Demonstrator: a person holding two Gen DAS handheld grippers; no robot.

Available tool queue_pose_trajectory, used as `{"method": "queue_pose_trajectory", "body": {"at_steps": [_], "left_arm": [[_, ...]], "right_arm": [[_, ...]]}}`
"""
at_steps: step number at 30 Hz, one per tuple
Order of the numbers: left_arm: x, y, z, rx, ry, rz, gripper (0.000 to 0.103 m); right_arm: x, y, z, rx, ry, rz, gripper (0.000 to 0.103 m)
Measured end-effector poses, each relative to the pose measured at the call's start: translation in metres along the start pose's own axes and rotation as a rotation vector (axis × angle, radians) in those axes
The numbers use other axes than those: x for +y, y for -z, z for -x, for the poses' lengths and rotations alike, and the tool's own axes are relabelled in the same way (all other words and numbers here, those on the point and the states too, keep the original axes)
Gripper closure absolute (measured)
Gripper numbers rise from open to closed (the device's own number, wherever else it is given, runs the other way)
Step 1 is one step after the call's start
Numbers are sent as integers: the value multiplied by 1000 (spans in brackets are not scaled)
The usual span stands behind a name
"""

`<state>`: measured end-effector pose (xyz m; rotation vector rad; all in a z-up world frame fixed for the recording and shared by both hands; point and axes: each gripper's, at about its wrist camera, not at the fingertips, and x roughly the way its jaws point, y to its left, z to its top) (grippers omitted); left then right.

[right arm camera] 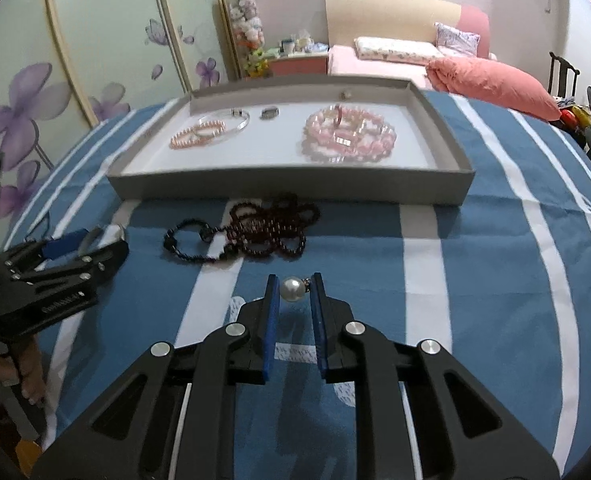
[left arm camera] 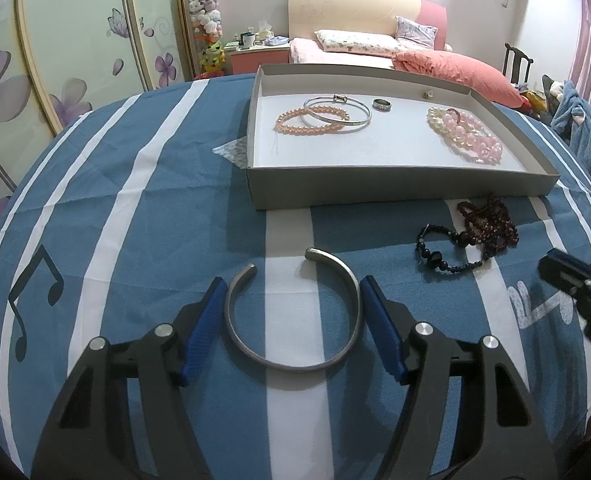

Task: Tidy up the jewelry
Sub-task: 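Grasp another white pearl with the right tool while the left tool grasps the silver cuff bangle, then carry the pearl and silver cuff bangle into the tray and open both tools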

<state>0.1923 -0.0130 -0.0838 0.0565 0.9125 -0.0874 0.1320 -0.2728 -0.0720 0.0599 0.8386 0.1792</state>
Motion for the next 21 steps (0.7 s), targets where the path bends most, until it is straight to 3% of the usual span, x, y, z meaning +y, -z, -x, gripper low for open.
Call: {"method": "queue_pose_trajectory", "body": {"at_steps": [7,10,21], "left_arm": [[2,3,10,-27,14,39,37],[1,5,23,-77,25,48,37],[-23,10,93,-365,24,18,37]], "right_arm": [[-6,-6,31,-130,6,-39,87],[-6,-8,40,-179,6,-50,87],[4,-9,82,-398,20,-46,87]]}}
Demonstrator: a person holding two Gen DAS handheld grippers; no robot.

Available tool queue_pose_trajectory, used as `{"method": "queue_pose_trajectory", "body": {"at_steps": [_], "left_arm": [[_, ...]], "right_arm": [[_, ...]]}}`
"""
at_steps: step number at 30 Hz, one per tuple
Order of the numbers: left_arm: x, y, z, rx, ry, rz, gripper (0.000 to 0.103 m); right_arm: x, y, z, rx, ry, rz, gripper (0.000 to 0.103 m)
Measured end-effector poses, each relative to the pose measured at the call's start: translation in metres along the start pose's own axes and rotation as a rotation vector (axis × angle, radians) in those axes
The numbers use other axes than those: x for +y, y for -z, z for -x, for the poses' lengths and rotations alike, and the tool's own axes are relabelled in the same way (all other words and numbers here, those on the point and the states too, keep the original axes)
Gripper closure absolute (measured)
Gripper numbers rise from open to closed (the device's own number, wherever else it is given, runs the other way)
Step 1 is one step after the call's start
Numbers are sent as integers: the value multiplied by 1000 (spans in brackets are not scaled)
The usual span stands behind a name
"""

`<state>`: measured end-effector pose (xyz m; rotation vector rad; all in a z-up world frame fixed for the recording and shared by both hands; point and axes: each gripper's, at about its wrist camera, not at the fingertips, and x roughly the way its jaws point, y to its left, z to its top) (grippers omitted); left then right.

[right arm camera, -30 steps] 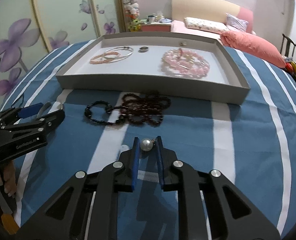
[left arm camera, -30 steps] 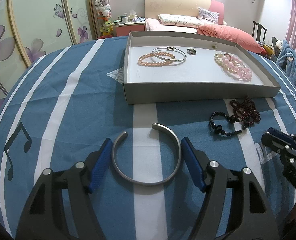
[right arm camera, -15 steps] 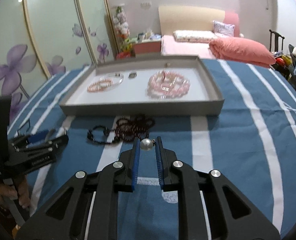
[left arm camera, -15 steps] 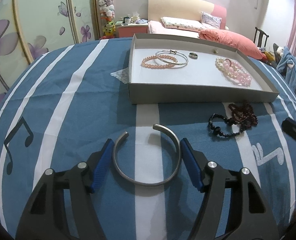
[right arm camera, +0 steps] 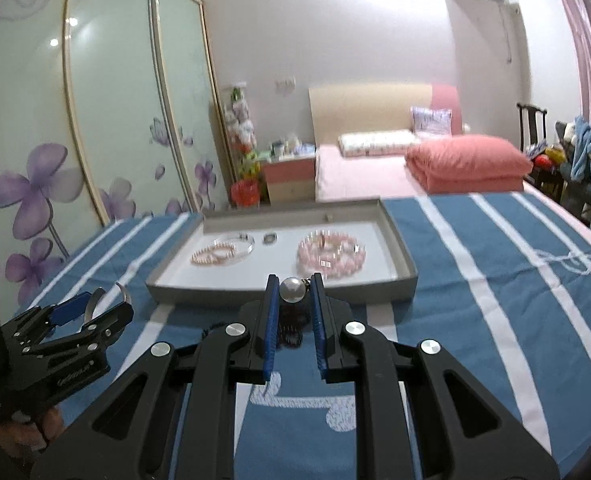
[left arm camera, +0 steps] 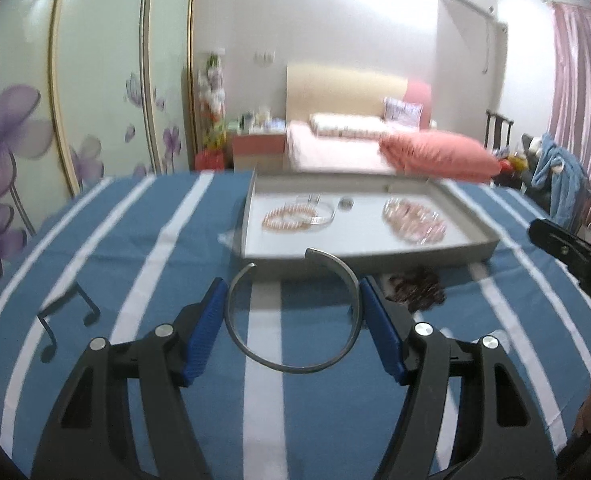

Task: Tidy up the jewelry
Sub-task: 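Carry the pearl and silver cuff bangle into the tray and open both tools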

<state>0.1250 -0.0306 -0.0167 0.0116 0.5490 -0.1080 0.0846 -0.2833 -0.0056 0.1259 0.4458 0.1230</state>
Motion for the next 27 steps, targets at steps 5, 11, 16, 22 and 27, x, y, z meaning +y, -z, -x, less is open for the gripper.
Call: {"method": "queue_pose_trajectory", "body": {"at_steps": [5,11,16,22,27], "left_arm": [[-8,-10,25,-122,-12,-16,37],[-17,-18,48,-233,-36,-38,37],[-21,-21,54,-272,-50,-45,37],[-17,-22,51,-281,-70,-36,37],[-15,-25,45,-289,-97,-32,37]], "right_arm": [[7,-6,13,-88,12,19,87],[11,-10,22,-158,20,29,87],[14,-11,26,-202,36,51,87],[17,-16,27,-238,67,71,87],[17,-20,26,-257,88,71,87]]}}
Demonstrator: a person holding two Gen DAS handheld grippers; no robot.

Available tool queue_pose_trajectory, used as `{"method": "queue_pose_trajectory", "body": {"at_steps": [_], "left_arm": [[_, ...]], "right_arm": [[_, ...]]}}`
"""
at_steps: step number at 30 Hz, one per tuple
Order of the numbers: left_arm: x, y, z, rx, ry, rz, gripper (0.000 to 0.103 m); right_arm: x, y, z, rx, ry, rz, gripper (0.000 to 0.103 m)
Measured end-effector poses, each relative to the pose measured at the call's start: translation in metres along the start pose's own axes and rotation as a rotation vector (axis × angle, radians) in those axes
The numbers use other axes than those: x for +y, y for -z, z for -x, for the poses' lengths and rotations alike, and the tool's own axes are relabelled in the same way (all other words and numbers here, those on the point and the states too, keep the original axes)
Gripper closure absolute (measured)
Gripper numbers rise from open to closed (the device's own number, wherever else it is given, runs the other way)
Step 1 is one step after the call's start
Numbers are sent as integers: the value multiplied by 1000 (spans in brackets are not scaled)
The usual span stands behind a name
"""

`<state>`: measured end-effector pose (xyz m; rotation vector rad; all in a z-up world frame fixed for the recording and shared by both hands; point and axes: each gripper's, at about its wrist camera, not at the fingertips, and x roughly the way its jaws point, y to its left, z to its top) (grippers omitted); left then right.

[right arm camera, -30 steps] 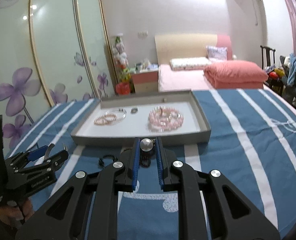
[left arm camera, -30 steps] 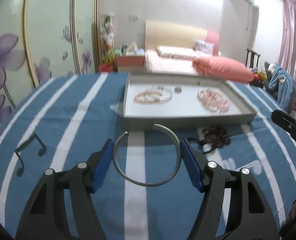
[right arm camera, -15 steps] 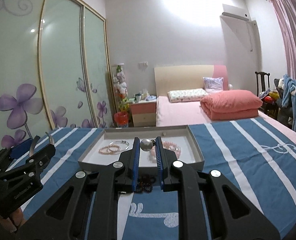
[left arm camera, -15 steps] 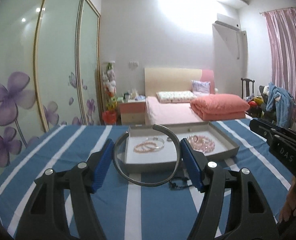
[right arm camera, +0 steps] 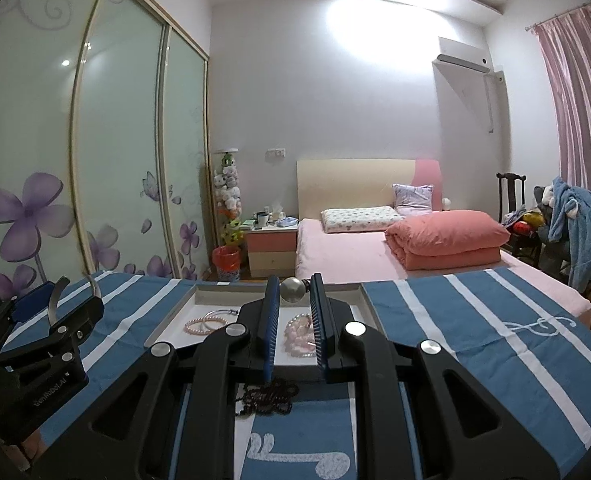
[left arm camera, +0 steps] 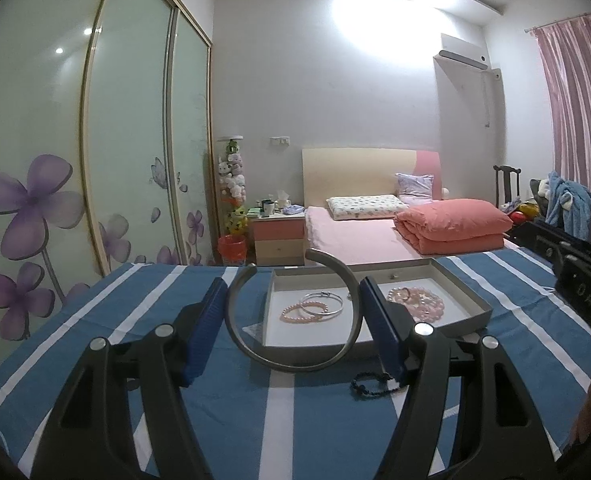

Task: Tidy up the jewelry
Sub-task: 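Carry the pearl and silver cuff bangle into the tray and open both tools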

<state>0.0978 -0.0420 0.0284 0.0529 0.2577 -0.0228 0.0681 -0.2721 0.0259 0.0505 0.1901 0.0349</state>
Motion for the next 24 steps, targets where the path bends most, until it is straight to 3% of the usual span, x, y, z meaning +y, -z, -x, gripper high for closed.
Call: {"method": "queue_pose_trajectory", "body": {"at_steps": [24], "left_arm": [[2,-14,-45,15,-6,-22,37]], "right_arm": [[-1,-11,-25,-15,29,15,87]]}}
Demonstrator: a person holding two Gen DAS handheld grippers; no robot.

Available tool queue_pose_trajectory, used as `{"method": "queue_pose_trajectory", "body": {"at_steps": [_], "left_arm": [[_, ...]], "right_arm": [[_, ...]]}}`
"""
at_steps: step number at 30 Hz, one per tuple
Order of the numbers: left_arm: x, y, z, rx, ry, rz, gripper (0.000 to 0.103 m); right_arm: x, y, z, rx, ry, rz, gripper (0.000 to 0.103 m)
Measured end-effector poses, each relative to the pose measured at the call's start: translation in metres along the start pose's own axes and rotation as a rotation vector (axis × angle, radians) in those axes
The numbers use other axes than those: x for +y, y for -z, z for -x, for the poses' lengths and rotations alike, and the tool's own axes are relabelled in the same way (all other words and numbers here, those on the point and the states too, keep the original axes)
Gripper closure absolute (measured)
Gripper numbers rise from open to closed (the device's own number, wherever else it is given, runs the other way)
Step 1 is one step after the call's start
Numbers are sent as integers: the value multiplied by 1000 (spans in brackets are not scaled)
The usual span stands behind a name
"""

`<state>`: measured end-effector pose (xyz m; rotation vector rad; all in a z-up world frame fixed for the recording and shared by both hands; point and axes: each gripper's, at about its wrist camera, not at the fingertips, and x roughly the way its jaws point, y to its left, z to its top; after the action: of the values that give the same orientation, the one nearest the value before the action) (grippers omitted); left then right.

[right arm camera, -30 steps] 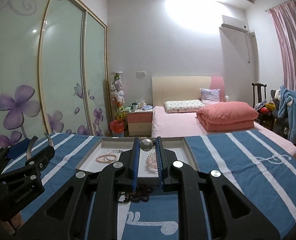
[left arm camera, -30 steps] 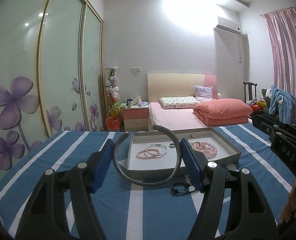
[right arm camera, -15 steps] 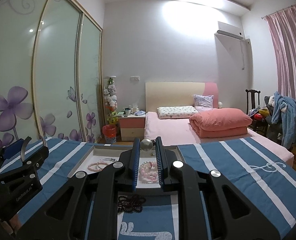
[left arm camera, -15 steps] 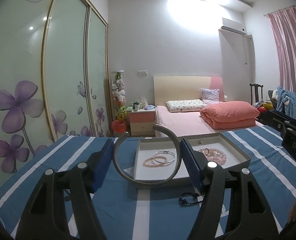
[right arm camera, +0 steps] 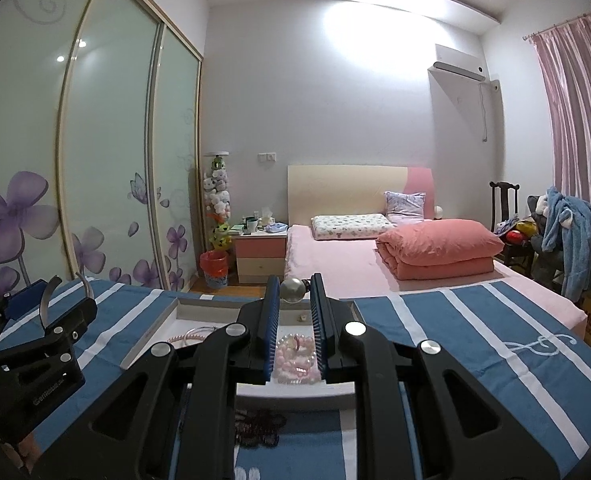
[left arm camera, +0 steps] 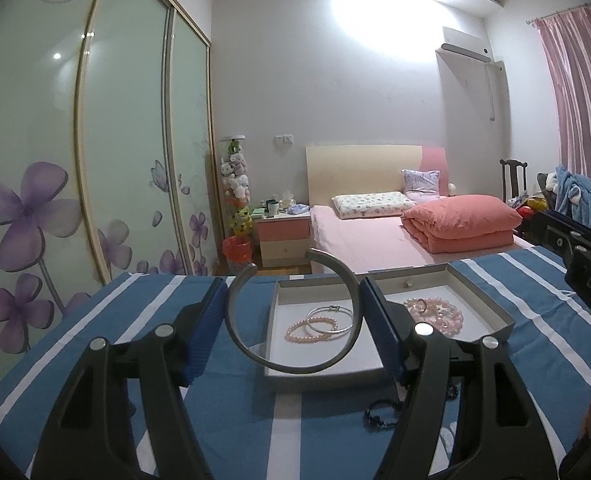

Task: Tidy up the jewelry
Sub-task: 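Carry the pearl and silver cuff bangle into the tray and open both tools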

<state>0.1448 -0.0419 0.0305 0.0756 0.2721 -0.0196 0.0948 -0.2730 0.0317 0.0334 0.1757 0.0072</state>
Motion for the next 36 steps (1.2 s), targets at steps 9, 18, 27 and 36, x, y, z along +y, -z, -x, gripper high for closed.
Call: {"method": "queue_pose_trajectory", "body": {"at_steps": [9,18,27,36], "left_arm": [[-4,-3,-70,117,68,7,37],[-5,16,-137,284,87,37,37],[-14,27,-178,369,139,33,37],[-7,23,-165,348,115,57,36]], "right_arm": [[-6,4,-69,108,-44,-32,87],[-21,32,-143,356,-88,-134,87],[-16,41,-168,441,-120,-161,86],[-29,35,-153,429,-119,-205,67]]}}
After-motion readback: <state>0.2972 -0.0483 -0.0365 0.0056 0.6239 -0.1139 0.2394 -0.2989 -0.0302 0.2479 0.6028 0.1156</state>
